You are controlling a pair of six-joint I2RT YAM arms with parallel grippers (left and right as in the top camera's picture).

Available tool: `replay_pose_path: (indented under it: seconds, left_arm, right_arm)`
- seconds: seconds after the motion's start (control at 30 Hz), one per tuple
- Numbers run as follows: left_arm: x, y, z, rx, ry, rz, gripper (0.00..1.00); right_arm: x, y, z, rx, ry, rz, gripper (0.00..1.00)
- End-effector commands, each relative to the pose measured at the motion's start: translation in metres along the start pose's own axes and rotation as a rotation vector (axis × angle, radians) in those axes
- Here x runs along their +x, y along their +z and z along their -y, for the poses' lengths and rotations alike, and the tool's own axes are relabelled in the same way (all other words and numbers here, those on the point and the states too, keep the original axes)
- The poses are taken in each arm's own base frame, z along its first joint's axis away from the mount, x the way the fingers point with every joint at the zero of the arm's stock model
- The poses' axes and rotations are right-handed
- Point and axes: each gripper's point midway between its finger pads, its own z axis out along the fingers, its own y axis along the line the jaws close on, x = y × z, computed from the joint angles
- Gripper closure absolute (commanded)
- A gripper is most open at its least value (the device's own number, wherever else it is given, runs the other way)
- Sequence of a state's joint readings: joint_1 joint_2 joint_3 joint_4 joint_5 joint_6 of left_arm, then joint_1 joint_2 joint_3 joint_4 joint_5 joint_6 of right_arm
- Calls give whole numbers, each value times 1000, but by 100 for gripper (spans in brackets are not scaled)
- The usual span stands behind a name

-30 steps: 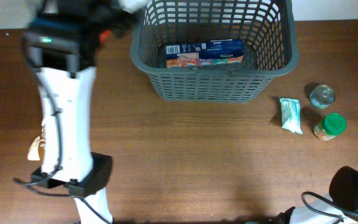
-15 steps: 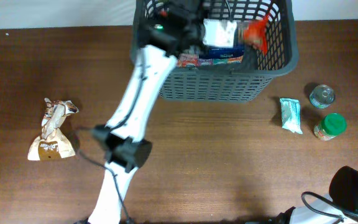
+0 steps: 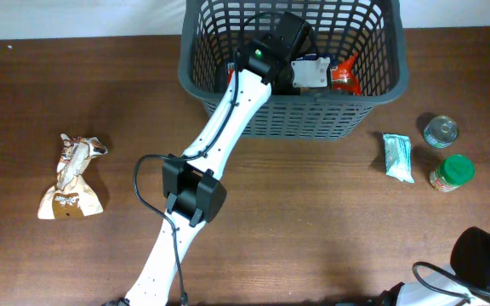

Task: Pack container
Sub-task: 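Carry the spaghetti pack with the left gripper and drop it in the basket, then move the left gripper to the crumpled snack wrapper and grasp it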

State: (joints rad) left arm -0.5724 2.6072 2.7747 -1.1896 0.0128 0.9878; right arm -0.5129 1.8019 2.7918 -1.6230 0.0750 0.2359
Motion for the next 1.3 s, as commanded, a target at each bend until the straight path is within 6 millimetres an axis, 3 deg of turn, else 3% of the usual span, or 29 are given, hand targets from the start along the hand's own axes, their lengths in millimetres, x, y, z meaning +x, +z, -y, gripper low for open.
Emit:
replay_pose_path:
  seconds: [0.0,0.1,0.2,0.3,0.4,0.47,0.5,0.57,0.67,0.77,0.97,1.0,1.03,1.1,1.27]
  left_arm:
    - [-4,-23,-22,-94,-71,-2,58]
    - [-5,-36,-27,-119,-176,6,37]
    - [-11,-76,-39,-169,-298,43,30]
    - [-12,-144,-52,-254,-414,80,24]
    - [3,-222,-64,-386,-473,82,19]
    - [19,-268,-68,-467,-500,71,19]
    - [39,-303,-68,-520,-541,53,18]
    - [74,-338,-64,-557,-617,18,18]
    - [136,-367,-50,-566,-803,-73,23]
    - [195,-377,-39,-549,-1001,-156,27]
    - [289,-373,-32,-557,-1304,-296,27]
    - [319,-360,-22,-516,-1379,-372,27]
    - [334,-349,-14,-477,-1413,-423,27]
    - [361,-325,6,-386,-1461,-528,27]
    - [416,-263,85,-87,-1568,-780,27]
  right_arm:
    - [-1,1,4,16,11,5,1]
    - [-1,1,4,16,11,5,2]
    - [-1,1,4,16,11,5,1]
    - [-1,1,4,16,11,5,1]
    - [-1,1,4,16,11,5,1]
    - [-1,1,4,16,11,5,1]
    - [-1,1,4,16,11,5,1]
    - [-1,1,4,16,11,5,1]
    - [-1,1,4,16,11,5,1]
    - [-1,1,4,16,11,5,1]
    - [-1,1,4,16,11,5,1]
    - [-1,1,4,16,11,5,1]
    - [-1,1,4,16,11,5,1]
    - [-1,1,4,16,11,5,1]
    - [-1,1,4,16,11,5,1]
